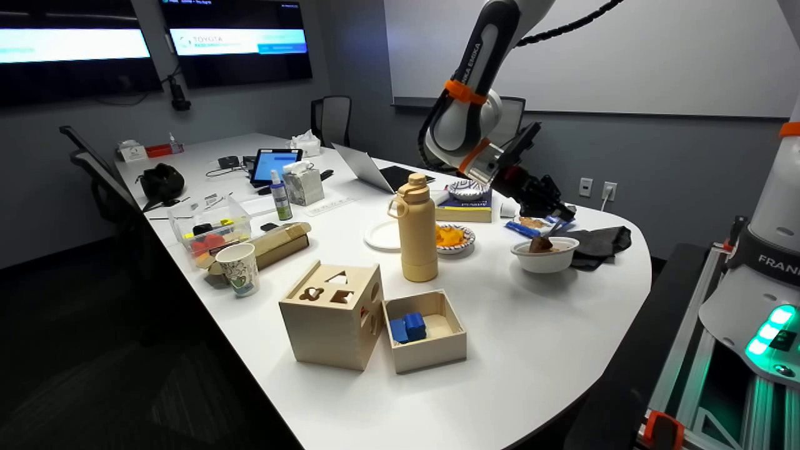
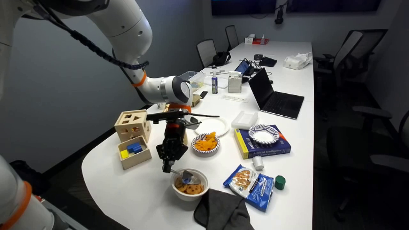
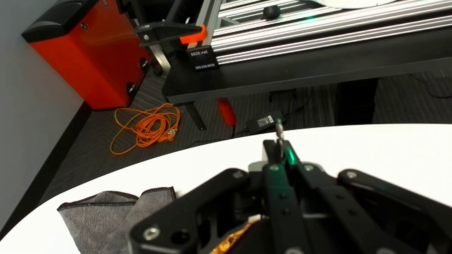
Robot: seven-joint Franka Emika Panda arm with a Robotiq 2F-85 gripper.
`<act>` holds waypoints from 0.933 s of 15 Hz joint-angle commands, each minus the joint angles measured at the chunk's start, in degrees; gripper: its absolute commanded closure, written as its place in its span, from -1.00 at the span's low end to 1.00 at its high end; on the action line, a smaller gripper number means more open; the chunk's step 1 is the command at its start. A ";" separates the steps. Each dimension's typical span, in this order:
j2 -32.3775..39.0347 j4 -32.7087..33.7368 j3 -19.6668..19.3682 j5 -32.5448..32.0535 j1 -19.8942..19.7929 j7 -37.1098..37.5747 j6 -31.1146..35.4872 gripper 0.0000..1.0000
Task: Use the spatula to stir the contents in the bowl
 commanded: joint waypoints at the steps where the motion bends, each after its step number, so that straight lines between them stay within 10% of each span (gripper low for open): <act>1: -1.51 -0.99 0.74 1.19 -0.28 -1.14 1.71 0.98; 14: -4.60 -3.05 0.26 0.49 0.10 2.48 14.21 0.98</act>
